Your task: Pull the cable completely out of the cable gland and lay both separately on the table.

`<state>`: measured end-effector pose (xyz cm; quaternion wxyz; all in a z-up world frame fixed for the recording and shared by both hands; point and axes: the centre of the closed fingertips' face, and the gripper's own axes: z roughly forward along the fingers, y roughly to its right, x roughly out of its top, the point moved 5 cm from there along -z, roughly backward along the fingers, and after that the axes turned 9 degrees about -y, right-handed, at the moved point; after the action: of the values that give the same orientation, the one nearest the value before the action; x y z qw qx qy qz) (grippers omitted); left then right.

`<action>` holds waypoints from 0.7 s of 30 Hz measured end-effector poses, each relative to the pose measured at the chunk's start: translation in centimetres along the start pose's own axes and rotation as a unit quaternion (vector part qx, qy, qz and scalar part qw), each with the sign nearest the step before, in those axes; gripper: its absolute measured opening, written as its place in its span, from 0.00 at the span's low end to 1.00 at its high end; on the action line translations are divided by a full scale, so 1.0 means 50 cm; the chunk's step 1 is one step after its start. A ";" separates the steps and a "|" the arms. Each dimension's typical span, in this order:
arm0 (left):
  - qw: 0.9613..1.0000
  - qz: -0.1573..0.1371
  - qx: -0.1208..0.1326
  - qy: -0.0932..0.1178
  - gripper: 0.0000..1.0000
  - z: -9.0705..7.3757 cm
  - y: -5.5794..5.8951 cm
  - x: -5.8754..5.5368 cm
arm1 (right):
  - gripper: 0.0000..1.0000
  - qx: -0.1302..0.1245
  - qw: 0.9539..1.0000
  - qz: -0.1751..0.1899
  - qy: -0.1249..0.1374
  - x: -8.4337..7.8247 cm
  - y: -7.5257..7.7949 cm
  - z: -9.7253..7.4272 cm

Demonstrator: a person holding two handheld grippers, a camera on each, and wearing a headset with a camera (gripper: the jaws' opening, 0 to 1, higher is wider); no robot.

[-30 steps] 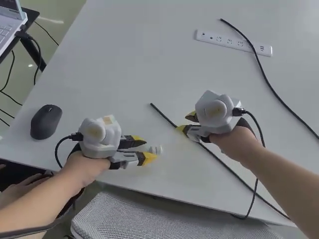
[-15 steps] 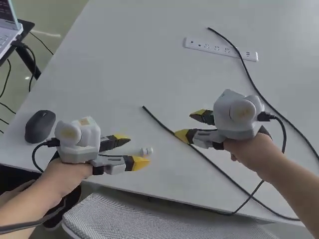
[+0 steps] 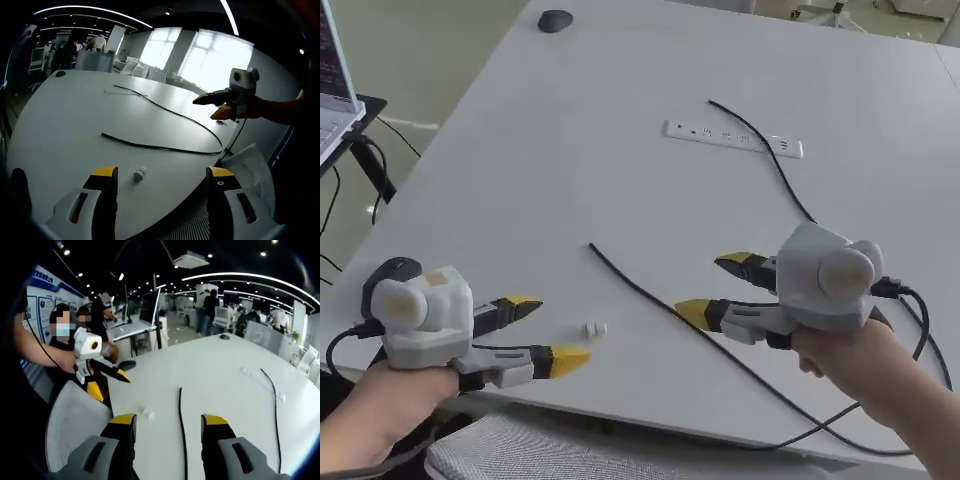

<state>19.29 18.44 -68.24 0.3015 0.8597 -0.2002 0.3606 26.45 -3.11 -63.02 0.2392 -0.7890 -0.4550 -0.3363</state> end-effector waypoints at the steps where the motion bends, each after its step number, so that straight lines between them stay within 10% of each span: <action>1: 1.000 0.001 0.000 -0.001 0.72 -0.004 0.001 0.001 | 0.52 0.002 1.000 0.005 0.005 -0.008 -0.003 -0.010; 10: 0.999 0.035 0.009 0.005 0.81 -0.034 0.024 0.023 | 0.63 -0.004 0.999 0.048 0.020 -0.078 -0.004 -0.063; 21: 0.997 0.071 0.013 -0.042 0.89 -0.030 0.030 -0.010 | 0.72 -0.012 0.997 0.077 -0.003 -0.185 -0.015 -0.096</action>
<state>17.39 18.40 -67.23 0.2555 0.8615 -0.2683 0.3472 20.94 -11.18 -66.71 0.2531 -0.8259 -0.3893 -0.3198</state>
